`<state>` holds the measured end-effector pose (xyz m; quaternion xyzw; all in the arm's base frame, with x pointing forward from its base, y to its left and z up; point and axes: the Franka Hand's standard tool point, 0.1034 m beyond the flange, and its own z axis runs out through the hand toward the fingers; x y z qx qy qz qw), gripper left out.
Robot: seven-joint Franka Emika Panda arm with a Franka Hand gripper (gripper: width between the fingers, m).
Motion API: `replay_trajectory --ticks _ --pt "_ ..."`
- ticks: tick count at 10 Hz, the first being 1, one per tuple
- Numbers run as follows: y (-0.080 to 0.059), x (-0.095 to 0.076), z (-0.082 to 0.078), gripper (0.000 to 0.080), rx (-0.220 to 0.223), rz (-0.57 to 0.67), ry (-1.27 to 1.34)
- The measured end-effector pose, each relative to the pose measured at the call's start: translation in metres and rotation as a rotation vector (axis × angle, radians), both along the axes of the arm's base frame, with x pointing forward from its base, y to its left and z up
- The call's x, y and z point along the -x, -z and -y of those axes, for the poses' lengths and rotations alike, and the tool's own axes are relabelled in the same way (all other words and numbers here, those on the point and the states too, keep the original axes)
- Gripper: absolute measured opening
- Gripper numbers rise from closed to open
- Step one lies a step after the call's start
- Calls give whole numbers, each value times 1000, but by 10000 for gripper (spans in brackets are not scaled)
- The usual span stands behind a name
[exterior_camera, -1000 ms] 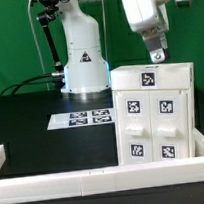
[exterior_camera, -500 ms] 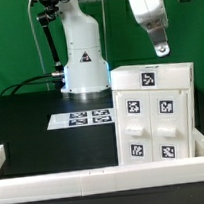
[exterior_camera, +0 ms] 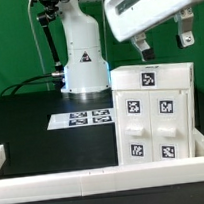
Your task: Assemble cabinet
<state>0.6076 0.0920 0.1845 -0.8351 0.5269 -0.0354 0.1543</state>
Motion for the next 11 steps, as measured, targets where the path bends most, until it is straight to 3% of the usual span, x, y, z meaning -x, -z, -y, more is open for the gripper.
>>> replay_trajectory --ticks 5,8,11 --pt "0 0 -1 796 73 72 -312" --pt "1 0 3 796 190 174 -764" --pt "-2 1 -4 796 248 201 -962"
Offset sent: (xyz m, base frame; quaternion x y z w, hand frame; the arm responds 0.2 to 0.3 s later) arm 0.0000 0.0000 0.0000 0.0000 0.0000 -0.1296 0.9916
